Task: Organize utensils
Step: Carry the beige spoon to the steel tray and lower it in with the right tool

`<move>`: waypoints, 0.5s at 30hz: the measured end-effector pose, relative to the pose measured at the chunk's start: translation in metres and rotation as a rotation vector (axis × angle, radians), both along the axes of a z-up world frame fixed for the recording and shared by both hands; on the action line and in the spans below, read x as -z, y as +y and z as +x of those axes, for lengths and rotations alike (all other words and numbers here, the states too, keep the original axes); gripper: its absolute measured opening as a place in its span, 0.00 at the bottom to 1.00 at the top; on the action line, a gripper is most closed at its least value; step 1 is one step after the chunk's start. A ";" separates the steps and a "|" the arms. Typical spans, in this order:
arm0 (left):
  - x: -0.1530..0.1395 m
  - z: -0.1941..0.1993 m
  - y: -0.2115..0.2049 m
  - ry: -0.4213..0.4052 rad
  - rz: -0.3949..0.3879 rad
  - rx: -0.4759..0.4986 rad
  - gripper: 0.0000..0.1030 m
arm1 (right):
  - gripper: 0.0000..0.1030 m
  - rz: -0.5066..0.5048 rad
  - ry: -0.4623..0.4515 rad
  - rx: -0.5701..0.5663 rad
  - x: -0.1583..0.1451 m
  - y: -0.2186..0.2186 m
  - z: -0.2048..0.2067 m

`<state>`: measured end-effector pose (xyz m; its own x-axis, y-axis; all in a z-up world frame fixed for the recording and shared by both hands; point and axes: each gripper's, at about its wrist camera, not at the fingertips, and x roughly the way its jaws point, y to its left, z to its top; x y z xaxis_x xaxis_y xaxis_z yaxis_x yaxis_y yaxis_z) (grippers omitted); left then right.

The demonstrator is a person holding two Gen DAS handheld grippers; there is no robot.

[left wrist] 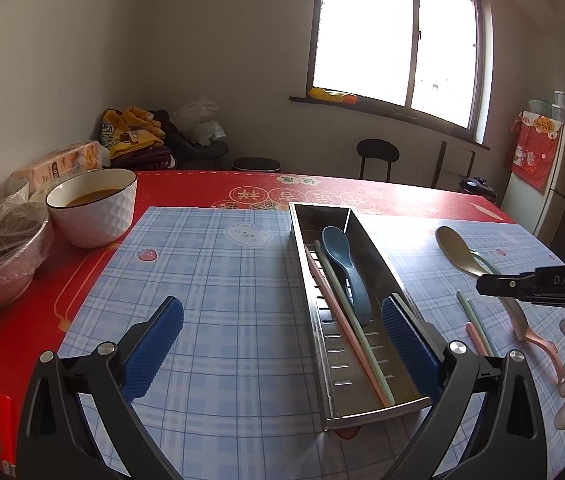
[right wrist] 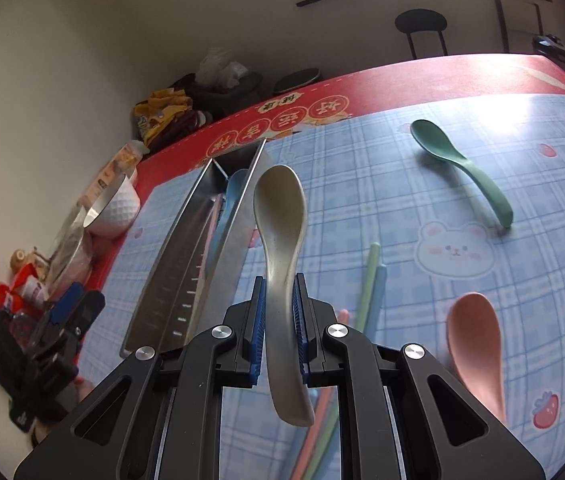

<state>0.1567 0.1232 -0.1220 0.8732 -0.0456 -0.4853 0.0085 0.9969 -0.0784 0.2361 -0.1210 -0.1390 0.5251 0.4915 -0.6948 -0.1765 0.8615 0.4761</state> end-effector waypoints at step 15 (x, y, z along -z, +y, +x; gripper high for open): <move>0.000 0.005 0.025 0.015 -0.056 -0.094 0.94 | 0.13 0.006 0.124 0.060 0.005 0.095 0.071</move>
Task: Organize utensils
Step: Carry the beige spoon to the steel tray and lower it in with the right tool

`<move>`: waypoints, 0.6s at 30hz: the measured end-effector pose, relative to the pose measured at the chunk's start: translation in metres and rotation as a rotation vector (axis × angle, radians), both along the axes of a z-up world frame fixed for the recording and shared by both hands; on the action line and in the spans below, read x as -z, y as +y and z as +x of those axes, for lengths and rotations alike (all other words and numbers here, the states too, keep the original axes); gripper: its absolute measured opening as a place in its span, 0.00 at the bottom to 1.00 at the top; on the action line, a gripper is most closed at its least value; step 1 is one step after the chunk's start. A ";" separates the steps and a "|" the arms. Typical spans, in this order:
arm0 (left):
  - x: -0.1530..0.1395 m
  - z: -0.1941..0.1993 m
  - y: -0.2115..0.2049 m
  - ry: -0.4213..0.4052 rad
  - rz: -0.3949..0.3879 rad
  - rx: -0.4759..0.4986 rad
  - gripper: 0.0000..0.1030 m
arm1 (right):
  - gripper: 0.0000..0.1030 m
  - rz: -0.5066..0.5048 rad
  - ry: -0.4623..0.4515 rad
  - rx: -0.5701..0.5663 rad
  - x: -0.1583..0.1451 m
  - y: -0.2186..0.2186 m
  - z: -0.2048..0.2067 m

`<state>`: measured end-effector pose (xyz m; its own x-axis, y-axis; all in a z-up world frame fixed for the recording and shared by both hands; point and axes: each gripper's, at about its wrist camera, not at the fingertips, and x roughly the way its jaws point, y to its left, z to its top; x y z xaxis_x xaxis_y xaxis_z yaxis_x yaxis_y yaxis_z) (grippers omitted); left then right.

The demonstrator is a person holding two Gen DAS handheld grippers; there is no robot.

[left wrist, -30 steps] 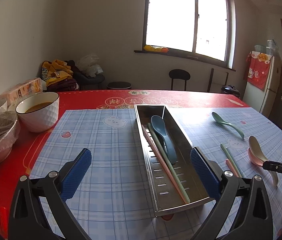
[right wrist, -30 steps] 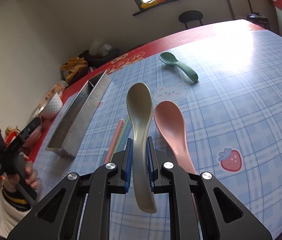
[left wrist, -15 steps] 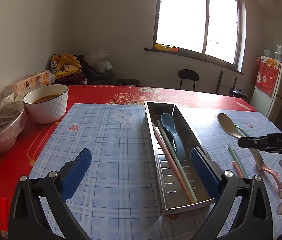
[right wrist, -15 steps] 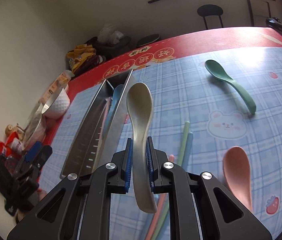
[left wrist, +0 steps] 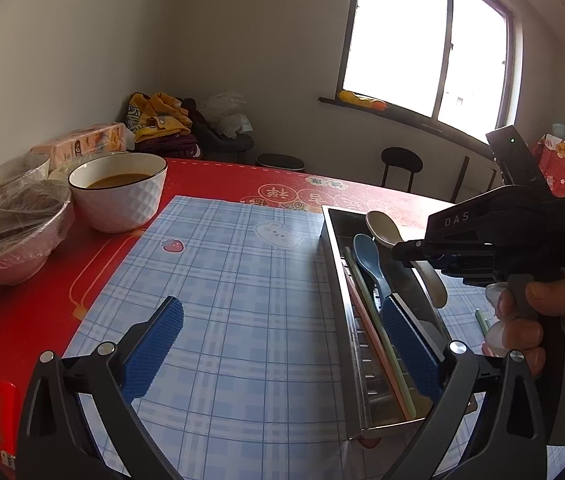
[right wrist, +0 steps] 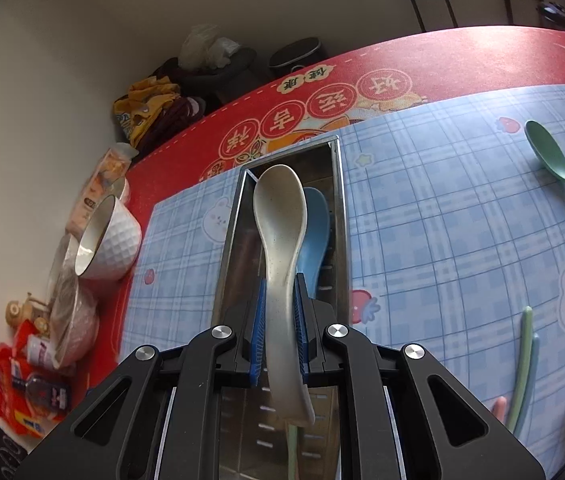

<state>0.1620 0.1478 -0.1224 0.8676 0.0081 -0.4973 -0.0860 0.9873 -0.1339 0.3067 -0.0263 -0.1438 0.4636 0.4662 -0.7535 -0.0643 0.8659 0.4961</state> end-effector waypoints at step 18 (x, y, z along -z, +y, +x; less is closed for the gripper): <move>0.003 0.003 0.007 0.019 -0.032 -0.016 0.94 | 0.15 -0.018 0.071 0.057 0.019 0.014 0.005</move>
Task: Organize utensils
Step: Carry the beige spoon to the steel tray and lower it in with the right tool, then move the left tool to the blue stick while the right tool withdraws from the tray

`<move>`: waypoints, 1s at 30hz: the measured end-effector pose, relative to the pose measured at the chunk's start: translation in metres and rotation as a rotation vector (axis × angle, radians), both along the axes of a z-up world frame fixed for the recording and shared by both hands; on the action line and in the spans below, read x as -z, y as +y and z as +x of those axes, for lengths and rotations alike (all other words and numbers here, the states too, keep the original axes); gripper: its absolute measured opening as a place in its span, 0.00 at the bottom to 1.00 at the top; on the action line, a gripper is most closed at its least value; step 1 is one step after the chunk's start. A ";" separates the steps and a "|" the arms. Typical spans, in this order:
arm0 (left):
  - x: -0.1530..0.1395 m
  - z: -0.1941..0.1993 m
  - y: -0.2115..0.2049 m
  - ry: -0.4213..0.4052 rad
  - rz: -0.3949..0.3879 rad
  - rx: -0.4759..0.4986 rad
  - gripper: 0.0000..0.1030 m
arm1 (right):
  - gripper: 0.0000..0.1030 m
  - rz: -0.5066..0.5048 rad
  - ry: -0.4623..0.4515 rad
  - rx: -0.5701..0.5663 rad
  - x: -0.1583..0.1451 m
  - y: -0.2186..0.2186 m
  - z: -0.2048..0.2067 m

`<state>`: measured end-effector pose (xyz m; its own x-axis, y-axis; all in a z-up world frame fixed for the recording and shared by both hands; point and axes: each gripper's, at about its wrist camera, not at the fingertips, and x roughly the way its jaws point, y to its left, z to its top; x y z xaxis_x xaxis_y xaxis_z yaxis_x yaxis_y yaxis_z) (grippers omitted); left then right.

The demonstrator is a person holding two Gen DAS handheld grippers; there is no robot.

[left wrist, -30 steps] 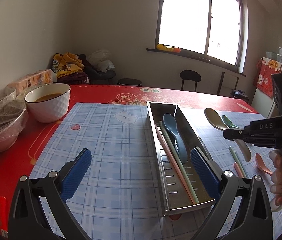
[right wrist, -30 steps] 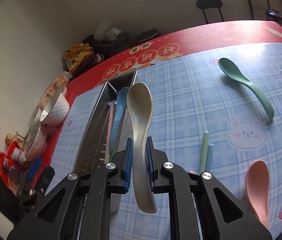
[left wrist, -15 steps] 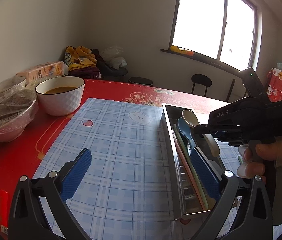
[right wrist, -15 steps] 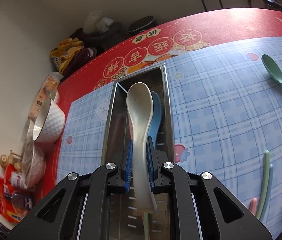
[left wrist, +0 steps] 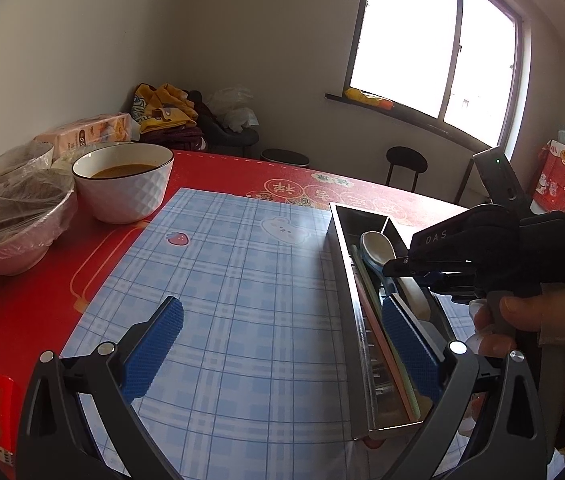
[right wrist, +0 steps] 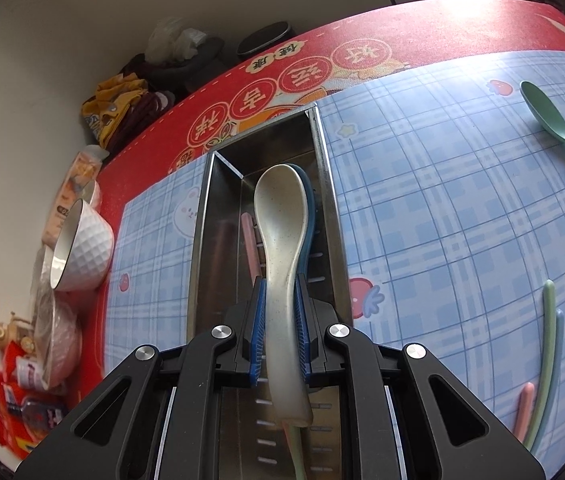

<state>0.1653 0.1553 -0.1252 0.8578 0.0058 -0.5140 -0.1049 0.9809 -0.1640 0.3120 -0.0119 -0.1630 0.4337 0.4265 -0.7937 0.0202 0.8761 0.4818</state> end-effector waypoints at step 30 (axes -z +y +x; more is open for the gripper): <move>-0.013 -0.030 -0.057 -0.044 0.039 0.197 0.94 | 0.81 -0.217 -0.583 -0.195 -0.046 -0.186 -0.190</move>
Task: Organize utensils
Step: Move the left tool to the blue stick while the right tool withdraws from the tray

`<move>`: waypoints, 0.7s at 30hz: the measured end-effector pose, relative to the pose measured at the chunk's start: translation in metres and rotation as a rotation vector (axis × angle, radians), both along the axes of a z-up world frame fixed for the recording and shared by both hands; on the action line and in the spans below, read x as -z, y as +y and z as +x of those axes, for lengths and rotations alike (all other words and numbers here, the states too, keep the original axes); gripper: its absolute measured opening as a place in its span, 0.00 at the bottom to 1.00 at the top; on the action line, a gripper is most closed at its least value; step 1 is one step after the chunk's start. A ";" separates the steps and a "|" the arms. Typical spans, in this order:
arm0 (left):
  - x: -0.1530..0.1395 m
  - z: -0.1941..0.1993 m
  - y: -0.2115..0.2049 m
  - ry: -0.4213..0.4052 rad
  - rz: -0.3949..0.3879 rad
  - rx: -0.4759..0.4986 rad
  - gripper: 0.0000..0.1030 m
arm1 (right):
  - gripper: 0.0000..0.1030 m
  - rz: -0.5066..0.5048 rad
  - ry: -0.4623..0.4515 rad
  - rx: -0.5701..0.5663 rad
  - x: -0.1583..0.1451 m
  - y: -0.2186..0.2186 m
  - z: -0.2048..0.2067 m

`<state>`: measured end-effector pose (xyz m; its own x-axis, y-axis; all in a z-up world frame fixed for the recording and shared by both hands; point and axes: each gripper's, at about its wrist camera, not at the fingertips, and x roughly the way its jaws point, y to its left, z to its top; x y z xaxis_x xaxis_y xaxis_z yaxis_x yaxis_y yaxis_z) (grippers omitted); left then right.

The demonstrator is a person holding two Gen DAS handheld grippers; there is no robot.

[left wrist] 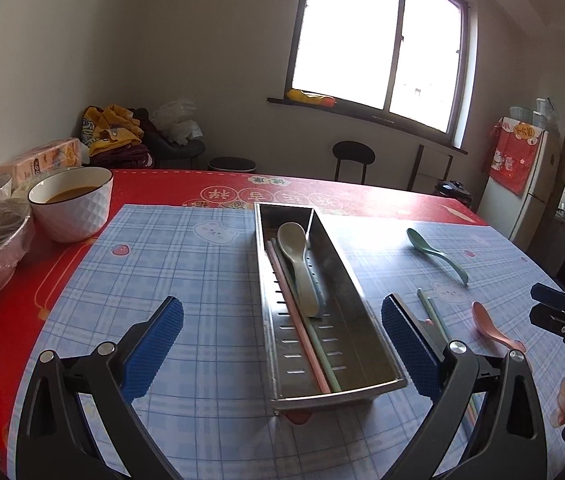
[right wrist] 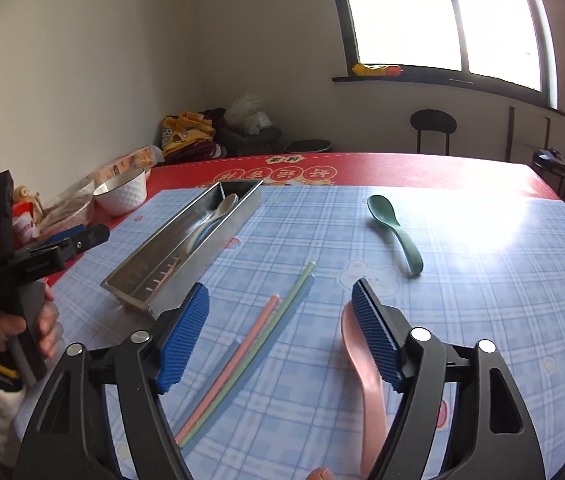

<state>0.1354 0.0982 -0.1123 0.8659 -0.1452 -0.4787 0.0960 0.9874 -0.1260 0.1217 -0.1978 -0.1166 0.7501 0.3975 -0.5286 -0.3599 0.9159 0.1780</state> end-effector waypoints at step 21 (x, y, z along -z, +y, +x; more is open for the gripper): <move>0.045 -0.044 -0.132 0.294 0.190 0.179 0.90 | 0.85 0.097 0.021 0.094 0.022 -0.034 -0.013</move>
